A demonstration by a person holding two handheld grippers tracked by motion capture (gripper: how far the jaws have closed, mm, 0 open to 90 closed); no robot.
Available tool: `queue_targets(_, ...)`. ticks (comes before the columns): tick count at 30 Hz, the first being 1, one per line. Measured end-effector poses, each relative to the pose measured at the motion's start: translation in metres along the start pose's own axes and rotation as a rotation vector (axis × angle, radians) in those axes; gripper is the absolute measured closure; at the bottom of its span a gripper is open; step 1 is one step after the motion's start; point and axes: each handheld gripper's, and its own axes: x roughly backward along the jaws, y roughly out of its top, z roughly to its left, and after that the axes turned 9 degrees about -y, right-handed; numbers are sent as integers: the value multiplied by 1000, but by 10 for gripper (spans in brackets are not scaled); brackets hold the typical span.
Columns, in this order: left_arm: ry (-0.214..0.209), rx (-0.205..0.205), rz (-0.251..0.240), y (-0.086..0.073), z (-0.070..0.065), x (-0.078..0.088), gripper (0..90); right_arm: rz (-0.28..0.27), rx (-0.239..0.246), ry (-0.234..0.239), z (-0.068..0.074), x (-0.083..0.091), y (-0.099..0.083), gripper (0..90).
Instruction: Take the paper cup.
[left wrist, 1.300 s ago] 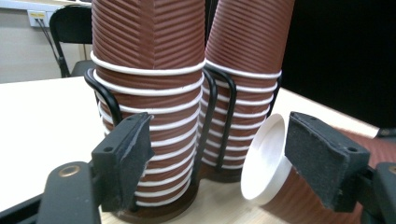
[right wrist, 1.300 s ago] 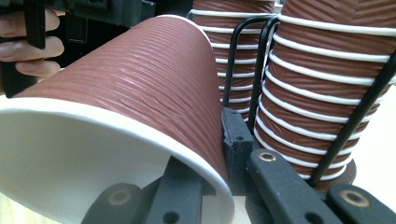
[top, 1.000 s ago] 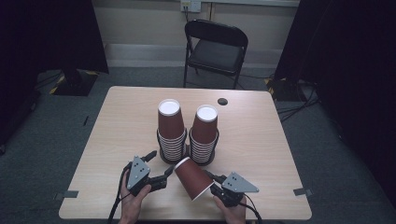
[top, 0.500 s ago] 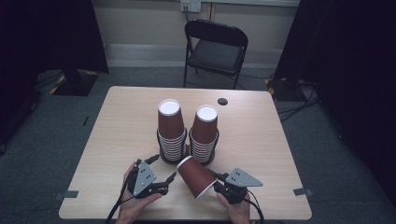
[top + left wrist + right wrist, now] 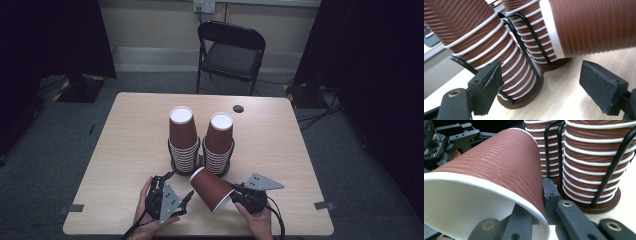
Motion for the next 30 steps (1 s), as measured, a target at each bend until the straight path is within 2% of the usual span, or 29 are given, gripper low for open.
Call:
queue_targets(2,7,-26,24,1,-3,-2,180,27,-9,10,-1,-1,2,857)
queue_targets(7,15,-42,40,1,-6,-5,193,60,-16,25,-2,-4,6,858)
queue_targets(10,17,-77,55,3,-10,-6,197,88,-10,39,-2,-6,10,858)
queue_targets(12,28,-124,74,4,-13,-7,197,95,-9,40,-1,-6,11,858)
queue_targets(15,39,-164,80,6,-16,-7,197,112,-1,51,-1,-8,13,859)
queue_targets(19,46,-204,81,9,-20,-7,187,138,6,66,1,-10,15,859)
queue_targets(22,67,-229,98,10,-23,-8,179,152,9,78,2,-12,16,859)
queue_targets(27,65,-278,113,11,-29,-10,158,172,-19,121,2,-15,17,860)
queue_targets(30,66,-296,132,13,-31,-10,154,189,-14,119,2,-18,17,860)
